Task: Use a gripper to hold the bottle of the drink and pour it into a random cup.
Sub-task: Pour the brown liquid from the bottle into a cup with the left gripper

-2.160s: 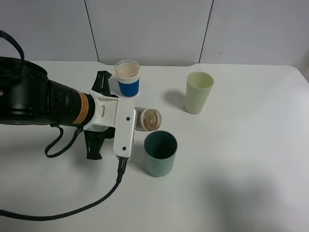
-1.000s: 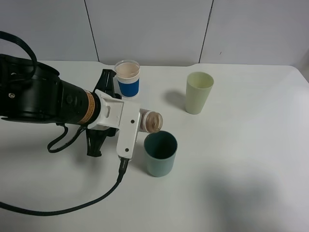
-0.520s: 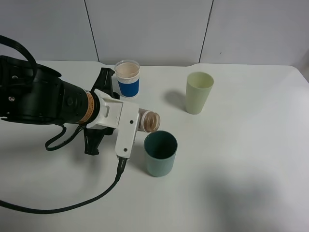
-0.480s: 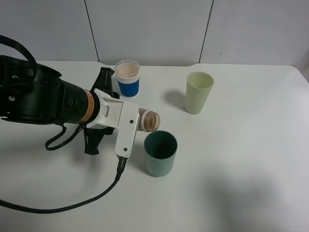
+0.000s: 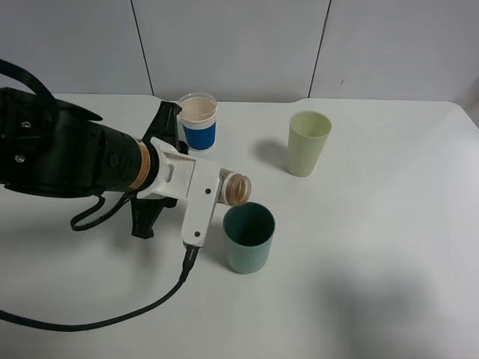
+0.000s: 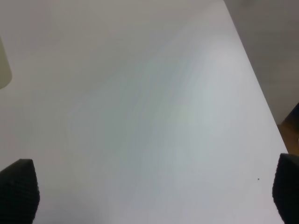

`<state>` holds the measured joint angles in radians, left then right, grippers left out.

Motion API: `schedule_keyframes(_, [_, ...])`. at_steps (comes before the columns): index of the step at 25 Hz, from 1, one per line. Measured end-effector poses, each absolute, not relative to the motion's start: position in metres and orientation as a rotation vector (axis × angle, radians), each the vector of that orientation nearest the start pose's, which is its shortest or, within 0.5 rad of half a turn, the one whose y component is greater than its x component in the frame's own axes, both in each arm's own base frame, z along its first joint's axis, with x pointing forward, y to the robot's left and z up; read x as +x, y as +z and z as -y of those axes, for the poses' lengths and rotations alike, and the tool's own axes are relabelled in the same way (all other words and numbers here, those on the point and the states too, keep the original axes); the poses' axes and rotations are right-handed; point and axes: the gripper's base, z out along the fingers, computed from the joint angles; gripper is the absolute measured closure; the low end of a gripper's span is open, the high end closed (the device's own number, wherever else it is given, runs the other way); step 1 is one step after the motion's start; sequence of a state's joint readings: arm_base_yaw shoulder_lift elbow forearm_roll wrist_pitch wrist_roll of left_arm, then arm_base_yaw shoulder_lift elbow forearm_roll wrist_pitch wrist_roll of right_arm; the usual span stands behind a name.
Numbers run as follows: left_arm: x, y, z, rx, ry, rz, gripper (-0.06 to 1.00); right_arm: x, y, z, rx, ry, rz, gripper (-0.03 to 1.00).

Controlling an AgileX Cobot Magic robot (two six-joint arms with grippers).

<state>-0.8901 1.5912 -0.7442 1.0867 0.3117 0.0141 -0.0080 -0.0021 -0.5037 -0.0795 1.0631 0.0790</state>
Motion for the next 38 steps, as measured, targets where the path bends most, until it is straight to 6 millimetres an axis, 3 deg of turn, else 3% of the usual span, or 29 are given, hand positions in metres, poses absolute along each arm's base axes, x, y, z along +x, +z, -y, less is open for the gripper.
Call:
schedule_keyframes(23, [0.207, 0.183, 0.215, 1.977, 0.495, -1.457, 0.61, -0.006, 0.278, 0.006, 0.097, -0.048, -2.036, -0.03])
schedule_keyframes(38, [0.193, 0.183, 0.225, 2.021, 0.535, -1.411, 0.61, -0.006, 0.278, 0.007, 0.108, -0.045, -2.036, -0.03])
